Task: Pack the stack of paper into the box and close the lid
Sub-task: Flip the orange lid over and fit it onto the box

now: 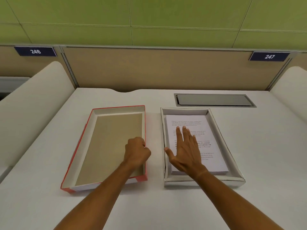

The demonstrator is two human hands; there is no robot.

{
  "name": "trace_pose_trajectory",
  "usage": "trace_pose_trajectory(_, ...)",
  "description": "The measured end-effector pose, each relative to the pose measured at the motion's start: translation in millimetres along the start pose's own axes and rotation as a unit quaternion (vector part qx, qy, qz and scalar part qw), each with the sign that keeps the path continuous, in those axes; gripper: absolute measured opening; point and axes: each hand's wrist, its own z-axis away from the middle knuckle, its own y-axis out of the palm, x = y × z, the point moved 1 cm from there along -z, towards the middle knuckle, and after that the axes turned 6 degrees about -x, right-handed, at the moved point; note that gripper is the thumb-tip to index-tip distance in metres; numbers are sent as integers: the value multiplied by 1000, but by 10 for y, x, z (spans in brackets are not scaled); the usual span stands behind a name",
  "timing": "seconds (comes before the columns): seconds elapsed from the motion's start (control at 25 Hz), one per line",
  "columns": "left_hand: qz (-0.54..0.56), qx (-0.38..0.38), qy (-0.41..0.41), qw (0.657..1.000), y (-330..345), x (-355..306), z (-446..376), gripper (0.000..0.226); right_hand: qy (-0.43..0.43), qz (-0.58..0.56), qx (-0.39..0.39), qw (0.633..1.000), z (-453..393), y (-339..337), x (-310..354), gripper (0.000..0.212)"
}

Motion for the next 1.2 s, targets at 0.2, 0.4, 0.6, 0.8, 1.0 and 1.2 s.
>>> trace_pose_trajectory(0.2,220,-98,-51,969,-811,-331,-225,6,20,-141,-5,990,-119,-10,214,83)
trace_pose_trajectory(0.4,414,-78,-87,903,-1518,-423,-264,5,97,-361,78,924,-253,3,406,57)
trace_pose_trajectory(0.6,573,14,-127,810,-1804,-458,-116,14,225,-539,228,779,-264,58,448,25)
trace_pose_trajectory(0.8,605,107,-136,777,-1942,-338,-63,38,308,-671,231,634,-279,110,297,33)
trace_pose_trajectory(1.0,592,171,-97,781,-1832,-73,-73,27,310,-717,154,606,-364,-115,-130,31)
trace_pose_trajectory(1.2,494,221,-133,830,-1523,101,-231,37,292,-695,126,645,-387,-517,-741,40)
